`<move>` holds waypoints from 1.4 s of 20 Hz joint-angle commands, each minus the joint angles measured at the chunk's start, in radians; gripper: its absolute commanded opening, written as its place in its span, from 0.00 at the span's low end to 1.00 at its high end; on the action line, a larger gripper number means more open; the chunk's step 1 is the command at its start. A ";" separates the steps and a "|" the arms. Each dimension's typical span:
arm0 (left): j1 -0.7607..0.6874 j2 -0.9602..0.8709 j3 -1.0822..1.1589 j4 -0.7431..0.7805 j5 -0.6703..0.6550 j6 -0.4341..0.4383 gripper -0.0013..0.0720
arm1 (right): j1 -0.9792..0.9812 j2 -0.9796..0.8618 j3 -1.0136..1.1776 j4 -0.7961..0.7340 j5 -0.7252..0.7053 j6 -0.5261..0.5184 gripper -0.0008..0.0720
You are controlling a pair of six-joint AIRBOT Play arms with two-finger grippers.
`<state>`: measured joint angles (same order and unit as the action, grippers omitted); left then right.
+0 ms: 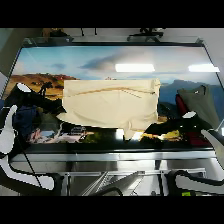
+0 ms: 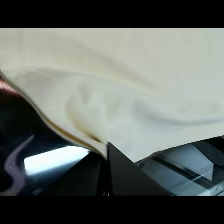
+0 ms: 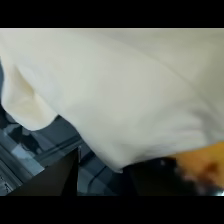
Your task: Fold the shirts.
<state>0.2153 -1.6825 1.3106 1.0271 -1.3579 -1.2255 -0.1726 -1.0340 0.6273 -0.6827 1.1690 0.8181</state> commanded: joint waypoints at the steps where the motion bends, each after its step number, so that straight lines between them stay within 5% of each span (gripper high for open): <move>1: 0.000 -0.001 0.001 0.000 0.000 0.001 0.05 | 0.000 0.030 0.002 0.033 -0.032 -0.022 0.43; 3: 0.002 -0.001 0.001 0.001 -0.002 0.002 0.05 | 0.000 0.030 0.003 0.033 -0.067 -0.021 0.51; 4: 0.003 -0.001 0.001 0.001 -0.004 0.002 0.05 | 0.000 0.030 0.003 0.033 -0.071 -0.018 0.66; 9: 0.003 -0.001 0.001 0.002 0.000 0.013 0.05 | 0.002 0.030 0.002 0.033 -0.069 0.019 0.64; 10: 0.003 -0.001 0.001 0.002 0.000 0.014 0.05 | 0.002 0.030 0.001 0.034 -0.062 0.020 0.62; 11: 0.003 -0.001 0.001 0.002 0.000 0.014 0.05 | 0.002 0.030 0.000 0.034 -0.062 0.019 0.42; 13: 0.003 -0.001 0.001 0.002 -0.001 0.014 0.05 | 0.004 0.029 -0.011 0.049 -0.081 0.019 0.32; 14: 0.003 -0.001 0.001 0.002 -0.003 0.014 0.05 | 0.005 0.028 -0.014 0.072 -0.091 0.019 0.09; 15: 0.003 0.000 0.001 0.002 -0.007 0.014 0.05 | 0.011 0.028 -0.014 0.088 -0.100 0.018 0.04; 28: 0.102 0.110 -0.057 0.002 -0.188 0.013 0.04 | -0.225 0.274 -0.014 0.093 0.100 0.046 0.04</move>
<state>0.3038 -1.6234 1.2911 1.0290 -1.4940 -1.2114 -0.3489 -0.8268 0.6136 -0.5922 1.2285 0.8520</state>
